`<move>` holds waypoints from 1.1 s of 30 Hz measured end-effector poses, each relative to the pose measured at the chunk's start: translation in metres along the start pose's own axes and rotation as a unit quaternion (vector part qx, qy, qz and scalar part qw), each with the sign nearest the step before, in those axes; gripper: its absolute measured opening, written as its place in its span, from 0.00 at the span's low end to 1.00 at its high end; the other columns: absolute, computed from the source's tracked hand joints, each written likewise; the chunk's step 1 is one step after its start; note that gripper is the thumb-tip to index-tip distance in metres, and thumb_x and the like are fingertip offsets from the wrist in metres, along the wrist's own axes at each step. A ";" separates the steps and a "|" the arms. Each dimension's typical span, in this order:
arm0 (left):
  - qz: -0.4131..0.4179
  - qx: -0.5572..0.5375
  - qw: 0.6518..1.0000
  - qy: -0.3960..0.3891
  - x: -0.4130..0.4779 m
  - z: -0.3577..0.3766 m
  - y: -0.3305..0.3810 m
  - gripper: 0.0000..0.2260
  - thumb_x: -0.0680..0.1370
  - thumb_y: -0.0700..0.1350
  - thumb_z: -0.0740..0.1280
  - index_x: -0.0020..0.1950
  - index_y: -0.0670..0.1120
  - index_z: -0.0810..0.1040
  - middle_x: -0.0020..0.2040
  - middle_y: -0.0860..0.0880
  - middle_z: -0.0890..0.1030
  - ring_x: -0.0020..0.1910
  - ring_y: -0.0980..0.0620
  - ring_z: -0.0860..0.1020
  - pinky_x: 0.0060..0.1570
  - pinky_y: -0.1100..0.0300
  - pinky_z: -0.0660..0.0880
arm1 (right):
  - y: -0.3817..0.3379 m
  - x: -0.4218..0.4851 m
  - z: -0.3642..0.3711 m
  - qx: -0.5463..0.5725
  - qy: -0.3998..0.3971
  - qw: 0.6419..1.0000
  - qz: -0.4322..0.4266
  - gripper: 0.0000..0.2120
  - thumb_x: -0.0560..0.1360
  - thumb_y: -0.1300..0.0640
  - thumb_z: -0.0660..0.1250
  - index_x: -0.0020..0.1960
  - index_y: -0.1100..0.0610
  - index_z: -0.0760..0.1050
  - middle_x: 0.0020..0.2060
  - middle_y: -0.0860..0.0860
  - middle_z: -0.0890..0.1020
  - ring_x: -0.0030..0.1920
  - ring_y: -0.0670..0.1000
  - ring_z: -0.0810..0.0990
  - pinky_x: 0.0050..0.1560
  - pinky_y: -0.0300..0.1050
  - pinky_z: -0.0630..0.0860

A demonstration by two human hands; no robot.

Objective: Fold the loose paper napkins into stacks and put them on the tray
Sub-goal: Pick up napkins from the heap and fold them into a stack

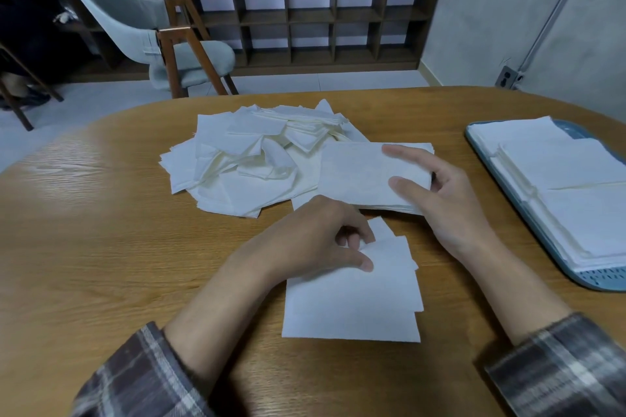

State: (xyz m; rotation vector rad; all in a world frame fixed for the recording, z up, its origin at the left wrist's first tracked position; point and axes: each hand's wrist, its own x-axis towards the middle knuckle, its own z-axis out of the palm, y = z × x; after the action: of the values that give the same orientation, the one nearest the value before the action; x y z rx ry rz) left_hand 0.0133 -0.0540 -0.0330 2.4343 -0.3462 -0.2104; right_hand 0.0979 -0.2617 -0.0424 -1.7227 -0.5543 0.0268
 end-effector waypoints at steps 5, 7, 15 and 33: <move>0.020 -0.032 0.999 0.006 0.000 0.000 0.001 0.06 0.75 0.47 0.80 0.51 0.50 0.88 0.43 0.56 0.82 0.42 0.59 0.79 0.41 0.68 0.74 | 0.000 0.000 0.001 -0.004 -0.006 1.000 -0.005 0.19 0.79 0.68 0.70 0.66 0.51 0.82 0.63 0.40 0.84 0.66 0.35 0.77 0.59 0.25 0.70; 0.035 -0.022 0.999 0.015 -0.001 -0.001 0.000 0.04 0.76 0.46 0.79 0.50 0.50 0.88 0.44 0.55 0.82 0.43 0.58 0.79 0.42 0.68 0.74 | 0.000 0.000 0.002 -0.003 -0.007 1.000 -0.005 0.19 0.79 0.68 0.70 0.66 0.51 0.83 0.63 0.40 0.84 0.66 0.36 0.77 0.60 0.26 0.70; 0.032 -0.002 0.999 0.004 -0.002 0.001 0.004 0.14 0.76 0.49 0.79 0.61 0.52 0.85 0.48 0.56 0.81 0.46 0.59 0.78 0.44 0.72 0.70 | -0.001 -0.001 0.003 -0.005 -0.011 1.000 0.004 0.19 0.80 0.66 0.70 0.65 0.48 0.83 0.63 0.38 0.83 0.67 0.38 0.77 0.64 0.31 0.72; 0.032 -0.228 0.969 0.086 -0.008 -0.023 0.006 0.03 0.79 0.41 0.75 0.51 0.48 0.84 0.38 0.55 0.79 0.34 0.51 0.73 0.40 0.64 0.73 | 0.004 0.002 0.001 0.092 -0.021 0.995 0.043 0.12 0.81 0.51 0.66 0.59 0.50 0.85 0.59 0.48 0.86 0.64 0.55 0.81 0.63 0.56 0.73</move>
State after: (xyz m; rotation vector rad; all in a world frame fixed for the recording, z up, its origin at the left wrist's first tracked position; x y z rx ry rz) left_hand 0.0096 -0.0422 -0.0108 1.9664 -0.2628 -0.0413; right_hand 0.1013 -0.2604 -0.0461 -1.5672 -0.4934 0.1707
